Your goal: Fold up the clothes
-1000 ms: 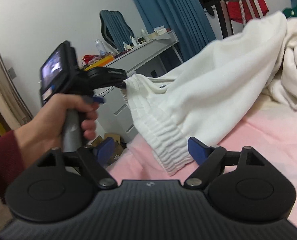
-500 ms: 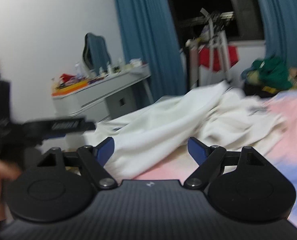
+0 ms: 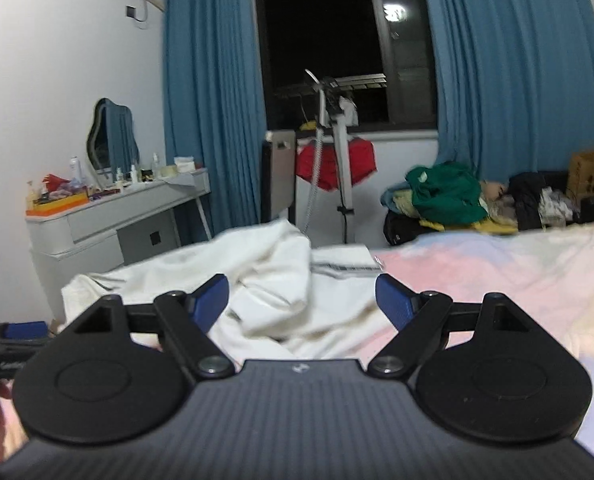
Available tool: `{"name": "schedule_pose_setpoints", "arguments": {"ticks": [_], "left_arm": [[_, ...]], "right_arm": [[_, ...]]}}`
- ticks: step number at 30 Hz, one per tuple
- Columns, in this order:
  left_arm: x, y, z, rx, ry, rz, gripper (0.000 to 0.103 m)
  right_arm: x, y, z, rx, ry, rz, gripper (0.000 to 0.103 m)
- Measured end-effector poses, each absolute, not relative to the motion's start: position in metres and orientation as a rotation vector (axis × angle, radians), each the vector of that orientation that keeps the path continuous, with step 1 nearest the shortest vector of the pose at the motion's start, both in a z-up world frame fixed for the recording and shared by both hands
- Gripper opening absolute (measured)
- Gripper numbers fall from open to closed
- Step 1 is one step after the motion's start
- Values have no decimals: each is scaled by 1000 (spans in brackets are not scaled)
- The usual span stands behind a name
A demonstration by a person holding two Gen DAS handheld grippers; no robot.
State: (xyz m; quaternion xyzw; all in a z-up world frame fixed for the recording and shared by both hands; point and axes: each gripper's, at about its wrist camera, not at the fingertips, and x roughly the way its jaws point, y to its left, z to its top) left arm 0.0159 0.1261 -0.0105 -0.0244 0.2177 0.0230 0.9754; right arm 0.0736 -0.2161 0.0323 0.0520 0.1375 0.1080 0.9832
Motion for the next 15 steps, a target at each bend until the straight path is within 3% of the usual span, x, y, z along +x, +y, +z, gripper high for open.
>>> {"name": "schedule_pose_setpoints", "arguments": {"ticks": [15], "left_arm": [[32,122,-36,0,496,61,85]], "right_arm": [[74,-219,16,177,374,189,82]]}}
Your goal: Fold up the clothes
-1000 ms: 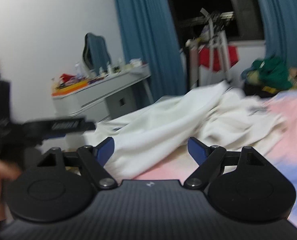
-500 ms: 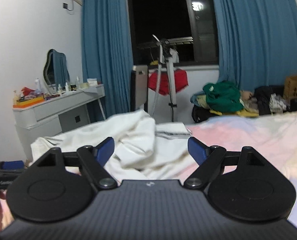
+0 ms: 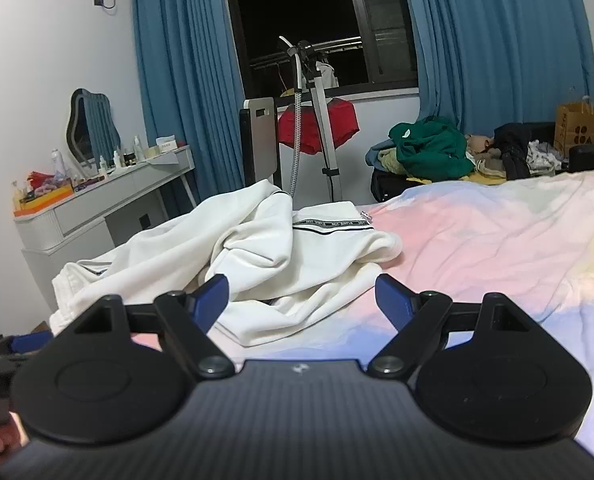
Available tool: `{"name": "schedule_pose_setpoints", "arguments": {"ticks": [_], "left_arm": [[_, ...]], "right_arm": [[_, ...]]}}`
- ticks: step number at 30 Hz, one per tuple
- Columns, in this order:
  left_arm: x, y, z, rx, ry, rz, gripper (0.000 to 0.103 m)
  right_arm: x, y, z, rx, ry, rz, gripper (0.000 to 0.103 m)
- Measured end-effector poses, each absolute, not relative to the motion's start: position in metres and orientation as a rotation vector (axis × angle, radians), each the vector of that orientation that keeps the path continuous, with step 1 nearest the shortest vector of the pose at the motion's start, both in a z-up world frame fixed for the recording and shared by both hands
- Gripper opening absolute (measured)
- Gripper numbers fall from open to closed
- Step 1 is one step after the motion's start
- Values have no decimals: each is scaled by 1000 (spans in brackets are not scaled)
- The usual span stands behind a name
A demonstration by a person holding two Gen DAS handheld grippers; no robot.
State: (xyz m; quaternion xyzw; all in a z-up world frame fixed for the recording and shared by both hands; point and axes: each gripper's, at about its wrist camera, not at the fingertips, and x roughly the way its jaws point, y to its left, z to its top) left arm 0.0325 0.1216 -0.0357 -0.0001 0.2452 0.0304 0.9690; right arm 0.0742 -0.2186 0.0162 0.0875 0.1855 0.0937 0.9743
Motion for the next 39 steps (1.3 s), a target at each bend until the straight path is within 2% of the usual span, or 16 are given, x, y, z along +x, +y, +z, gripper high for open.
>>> {"name": "schedule_pose_setpoints", "arguments": {"ticks": [10,14,19,25,33,35,36,37,38,39], "left_arm": [[90,98,-48,-3,574,21,85],[145,83,-43,10,558,1,85],[224,51,-30,191,439,18,85],[326,13,-20,285,367,-14,85],[430,-12,-28,194,454,3,79],[443,-17,-34,206,527,-28,67],[449,-20,-37,213,565,-44,64],[448,-22,-37,229,571,-51,54],[446,-24,-37,248,567,-54,32],[443,-26,-36,266,564,-58,15]], "right_arm": [[83,-244,-7,239,516,120,82],[94,-255,-20,287,584,95,82],[107,-260,-35,319,626,83,82],[135,-259,-51,330,647,68,82],[173,-262,-82,341,721,55,82],[180,-261,-87,345,735,67,82],[181,-260,-89,338,740,68,82],[182,-259,-91,329,744,70,82],[183,-258,-91,327,747,73,82],[183,-257,-91,327,751,76,82]]}}
